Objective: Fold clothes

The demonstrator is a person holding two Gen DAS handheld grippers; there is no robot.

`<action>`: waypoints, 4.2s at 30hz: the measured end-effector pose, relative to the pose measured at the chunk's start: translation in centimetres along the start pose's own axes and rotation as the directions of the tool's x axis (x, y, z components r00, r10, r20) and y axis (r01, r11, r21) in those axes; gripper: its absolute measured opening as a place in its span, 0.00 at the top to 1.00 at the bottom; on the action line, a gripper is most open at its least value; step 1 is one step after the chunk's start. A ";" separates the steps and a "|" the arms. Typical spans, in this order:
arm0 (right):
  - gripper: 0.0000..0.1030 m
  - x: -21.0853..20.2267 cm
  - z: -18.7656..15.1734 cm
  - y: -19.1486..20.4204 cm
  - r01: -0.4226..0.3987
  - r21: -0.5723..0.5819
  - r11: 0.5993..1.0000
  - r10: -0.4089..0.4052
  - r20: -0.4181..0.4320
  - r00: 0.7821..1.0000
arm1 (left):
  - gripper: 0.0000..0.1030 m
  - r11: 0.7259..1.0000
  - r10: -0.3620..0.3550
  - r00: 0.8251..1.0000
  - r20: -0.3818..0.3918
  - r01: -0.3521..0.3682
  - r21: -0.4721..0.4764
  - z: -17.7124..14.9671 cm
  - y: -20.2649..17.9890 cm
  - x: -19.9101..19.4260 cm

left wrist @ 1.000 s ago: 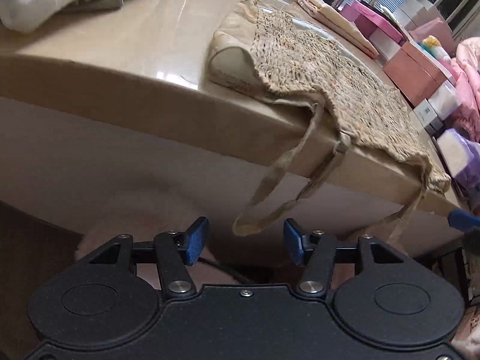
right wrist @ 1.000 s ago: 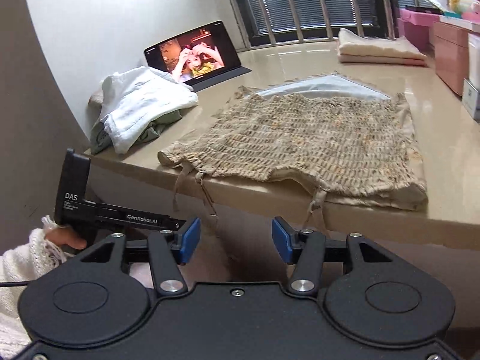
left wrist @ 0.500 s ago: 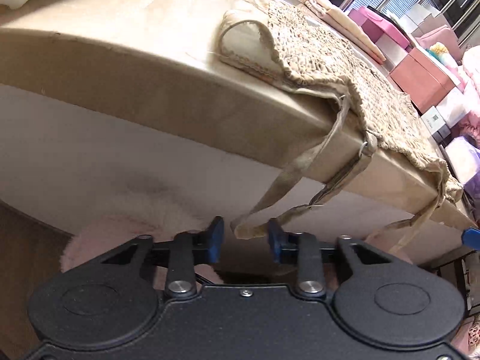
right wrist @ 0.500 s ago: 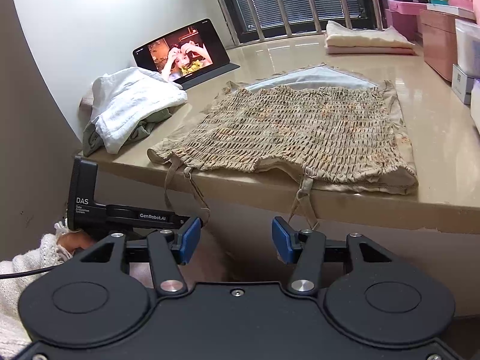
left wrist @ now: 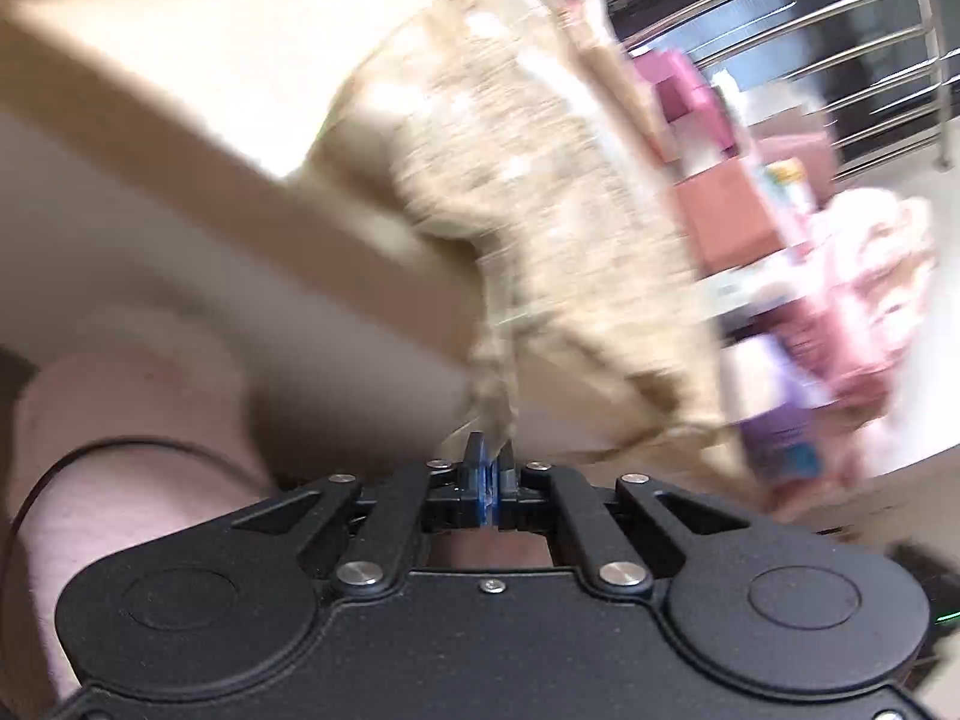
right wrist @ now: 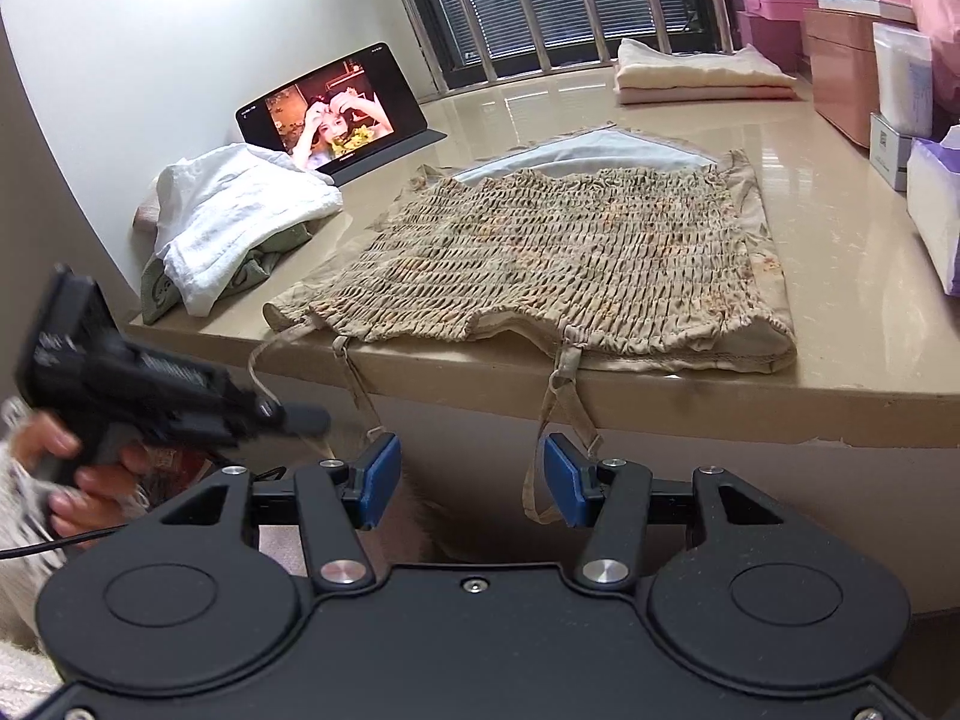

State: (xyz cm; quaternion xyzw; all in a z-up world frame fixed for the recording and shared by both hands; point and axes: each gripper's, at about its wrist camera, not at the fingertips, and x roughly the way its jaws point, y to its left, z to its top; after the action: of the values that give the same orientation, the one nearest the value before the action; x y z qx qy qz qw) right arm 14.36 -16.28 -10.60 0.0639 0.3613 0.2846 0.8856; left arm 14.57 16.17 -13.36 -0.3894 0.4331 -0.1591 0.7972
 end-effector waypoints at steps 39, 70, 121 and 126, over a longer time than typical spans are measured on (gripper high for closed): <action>0.46 1.1 -0.4 -1.6 0.002 0.030 1.000 0.000 -0.041 0.999 | 0.36 0.889 -0.009 0.998 0.067 0.039 -0.456 11.4 -0.8 4.0; 0.93 10.9 -3.7 -8.2 0.029 0.299 0.954 0.031 -0.193 0.981 | 0.28 0.912 0.122 0.987 -0.108 -0.068 0.404 -3.7 -7.0 2.0; 0.47 -2.9 -2.3 -1.4 0.306 -0.220 0.926 -0.265 0.198 0.944 | 0.98 0.964 -0.193 0.952 -0.237 0.229 0.134 -1.1 -13.3 11.4; 0.52 -1.9 -0.8 -1.8 0.372 -0.147 0.917 -0.331 0.243 0.912 | 0.98 0.960 -0.247 0.940 -0.237 0.270 0.070 -1.1 -12.9 11.3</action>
State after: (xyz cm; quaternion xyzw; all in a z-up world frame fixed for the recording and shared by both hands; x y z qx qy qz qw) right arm 13.54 -18.90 -10.63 -0.0570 0.2411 0.1445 0.9580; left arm 21.23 0.61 -10.32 -0.3813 0.4574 -0.3274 0.7336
